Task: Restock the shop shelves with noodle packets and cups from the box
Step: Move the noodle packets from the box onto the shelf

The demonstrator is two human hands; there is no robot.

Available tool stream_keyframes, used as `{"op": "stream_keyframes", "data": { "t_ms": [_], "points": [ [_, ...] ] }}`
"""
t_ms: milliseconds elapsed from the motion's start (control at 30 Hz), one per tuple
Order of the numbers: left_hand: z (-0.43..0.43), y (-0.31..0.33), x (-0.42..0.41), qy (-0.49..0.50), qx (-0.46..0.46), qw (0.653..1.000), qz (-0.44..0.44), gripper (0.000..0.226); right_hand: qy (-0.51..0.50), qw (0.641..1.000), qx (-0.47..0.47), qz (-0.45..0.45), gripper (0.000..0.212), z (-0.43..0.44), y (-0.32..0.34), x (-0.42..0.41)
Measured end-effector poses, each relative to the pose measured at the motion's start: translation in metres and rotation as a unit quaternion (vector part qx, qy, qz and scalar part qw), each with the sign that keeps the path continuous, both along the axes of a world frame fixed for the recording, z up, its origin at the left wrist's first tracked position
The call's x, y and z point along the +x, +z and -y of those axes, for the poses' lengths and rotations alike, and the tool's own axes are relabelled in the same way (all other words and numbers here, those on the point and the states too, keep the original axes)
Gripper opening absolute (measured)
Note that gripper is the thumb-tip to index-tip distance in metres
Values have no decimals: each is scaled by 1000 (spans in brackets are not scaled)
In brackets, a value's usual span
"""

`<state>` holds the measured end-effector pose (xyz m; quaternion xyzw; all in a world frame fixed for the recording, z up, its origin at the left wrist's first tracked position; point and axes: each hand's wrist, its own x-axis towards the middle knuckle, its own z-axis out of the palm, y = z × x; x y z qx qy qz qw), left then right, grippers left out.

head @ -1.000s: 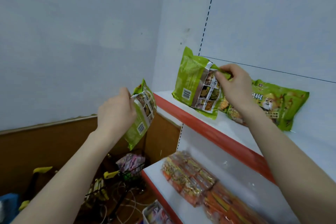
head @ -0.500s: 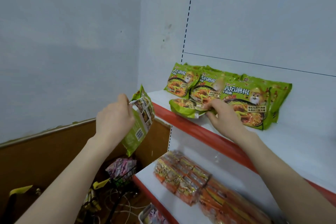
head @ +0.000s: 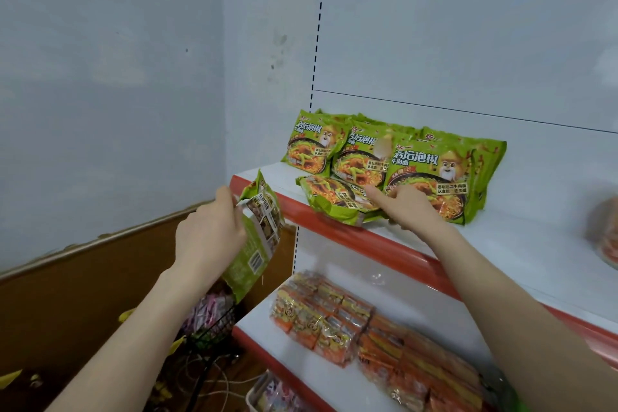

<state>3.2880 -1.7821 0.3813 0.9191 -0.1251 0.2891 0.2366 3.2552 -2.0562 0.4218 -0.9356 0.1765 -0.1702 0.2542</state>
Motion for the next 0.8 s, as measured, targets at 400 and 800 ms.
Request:
{"op": "stream_keyframes", "data": {
  "t_ms": [400,800],
  "points": [
    [-9,1,1,10,-6,1000,10,21,51,940,321,102,38,-8,11,7],
    [-11,7,12,25,-14,1000,2,19,92,932,228,267,36,-4,43,59]
  ]
}}
